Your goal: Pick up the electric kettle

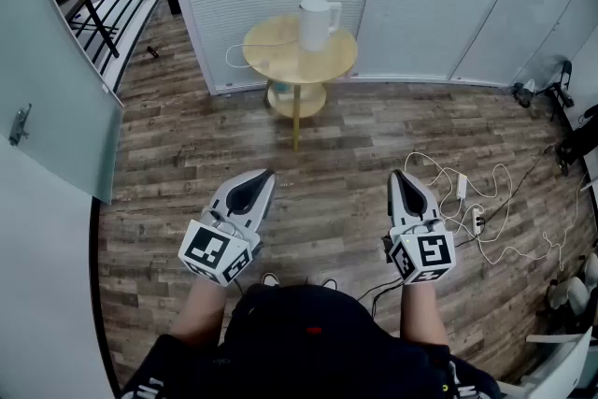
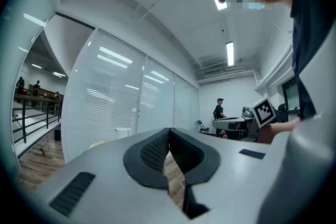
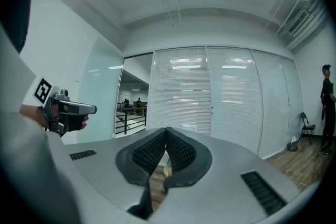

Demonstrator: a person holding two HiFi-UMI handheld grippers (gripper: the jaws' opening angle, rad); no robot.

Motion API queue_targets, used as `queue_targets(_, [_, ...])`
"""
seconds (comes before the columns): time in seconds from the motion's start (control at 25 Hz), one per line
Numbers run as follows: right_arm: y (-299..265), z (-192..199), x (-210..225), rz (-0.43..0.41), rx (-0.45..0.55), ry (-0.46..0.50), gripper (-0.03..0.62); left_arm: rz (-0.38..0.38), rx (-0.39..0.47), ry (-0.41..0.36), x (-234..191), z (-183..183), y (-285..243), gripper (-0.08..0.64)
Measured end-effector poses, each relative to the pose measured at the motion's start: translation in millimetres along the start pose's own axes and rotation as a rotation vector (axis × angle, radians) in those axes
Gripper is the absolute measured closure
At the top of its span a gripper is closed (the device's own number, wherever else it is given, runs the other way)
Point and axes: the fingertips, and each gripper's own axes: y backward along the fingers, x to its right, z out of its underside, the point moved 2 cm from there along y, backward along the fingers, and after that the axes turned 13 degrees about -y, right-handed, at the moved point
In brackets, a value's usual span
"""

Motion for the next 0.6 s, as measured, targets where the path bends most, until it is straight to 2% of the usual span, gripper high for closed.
queue_targets(0.36, [1.0,1.6,12.2,-0.002,0.003,0.001,0.568,0.007,-0.007,-0.005,8.3,4.5,-11.6,0.537])
queue_targets(0.6, [6.1,-2.3,30.9,-0.019,0.028,-0.039,0.566,0.004,-0.017,-0.009,21.5,3.3,-26.1,0.537])
